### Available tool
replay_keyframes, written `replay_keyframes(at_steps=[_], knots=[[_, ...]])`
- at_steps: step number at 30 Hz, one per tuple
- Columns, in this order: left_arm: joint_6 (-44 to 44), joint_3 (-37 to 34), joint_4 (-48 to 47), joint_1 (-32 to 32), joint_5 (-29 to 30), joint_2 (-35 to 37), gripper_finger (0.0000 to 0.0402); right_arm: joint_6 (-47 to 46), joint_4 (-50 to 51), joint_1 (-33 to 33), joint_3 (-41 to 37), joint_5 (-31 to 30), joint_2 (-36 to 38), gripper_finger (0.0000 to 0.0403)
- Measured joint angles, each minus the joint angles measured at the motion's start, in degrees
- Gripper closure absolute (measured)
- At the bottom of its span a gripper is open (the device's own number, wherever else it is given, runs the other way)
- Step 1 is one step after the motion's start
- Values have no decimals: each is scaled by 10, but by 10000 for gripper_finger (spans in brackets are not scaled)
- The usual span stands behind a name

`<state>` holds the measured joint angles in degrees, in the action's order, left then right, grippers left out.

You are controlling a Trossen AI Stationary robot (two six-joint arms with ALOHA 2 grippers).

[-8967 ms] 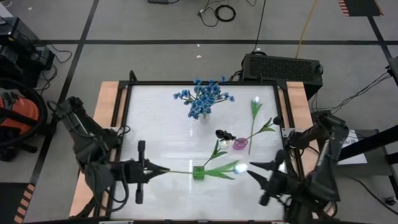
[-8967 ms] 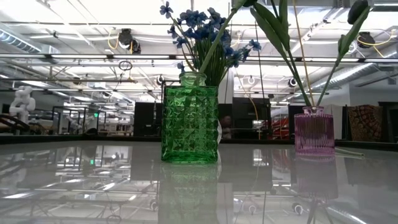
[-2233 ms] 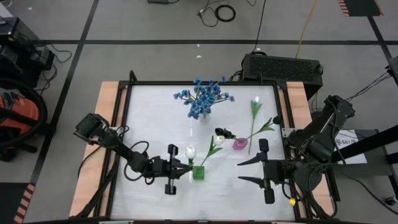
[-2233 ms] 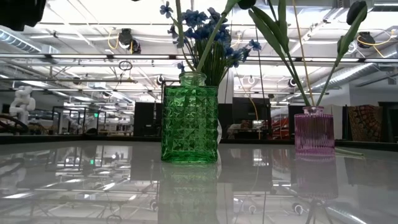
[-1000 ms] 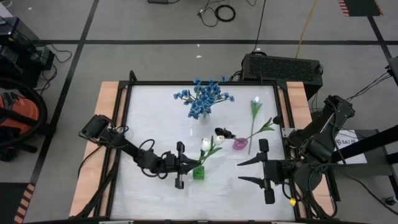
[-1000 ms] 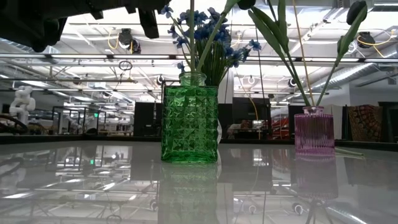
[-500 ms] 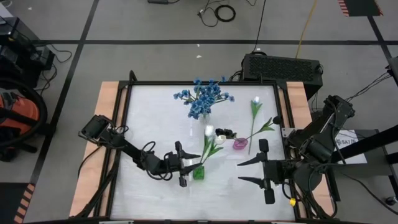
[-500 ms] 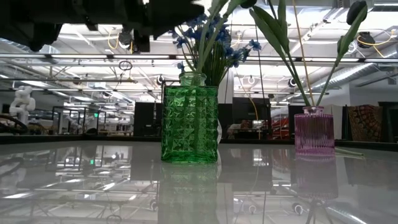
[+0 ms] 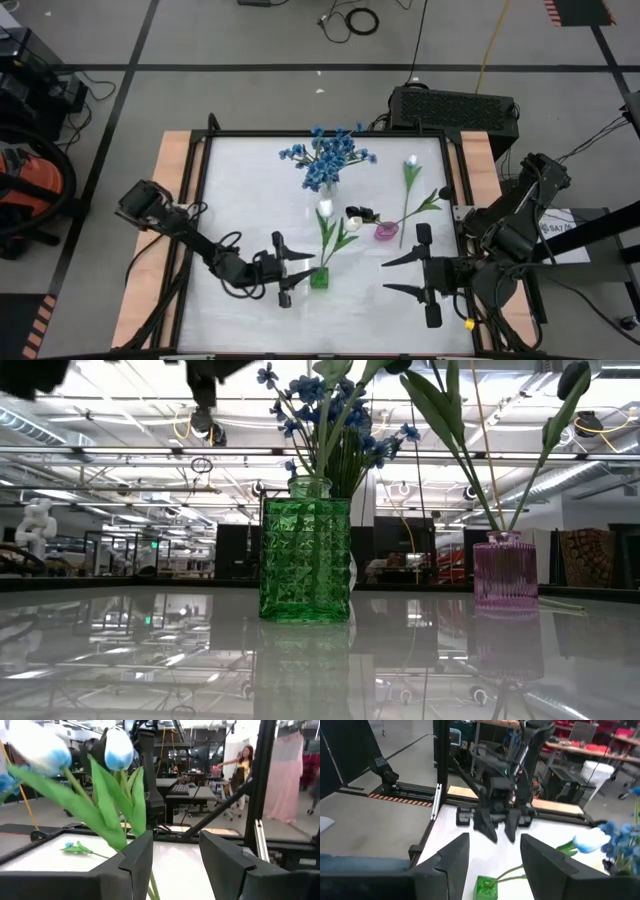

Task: Sort flowers into vase by color
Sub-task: Put the white tulip into the green vase

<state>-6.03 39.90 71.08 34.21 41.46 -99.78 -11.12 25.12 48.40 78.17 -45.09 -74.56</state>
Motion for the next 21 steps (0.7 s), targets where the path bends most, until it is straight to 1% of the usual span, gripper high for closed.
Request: replay_keyframes(at_steps=[4,8,12,15,17,21], knots=[[-4,0,-74,29,21,50,233,-44,30,1,0,2,0,234],[3,0,-152,59,26,101,233,-118,92,9,0,1,0,234],[29,0,-227,89,26,133,233,-251,181,33,-6,2,-5,234],[44,0,-260,104,26,138,233,-369,238,60,-29,3,-7,234],[47,0,-269,111,26,138,233,-438,258,77,-50,3,-6,234],[61,0,-277,113,26,138,233,-546,270,103,-110,2,-6,234]])
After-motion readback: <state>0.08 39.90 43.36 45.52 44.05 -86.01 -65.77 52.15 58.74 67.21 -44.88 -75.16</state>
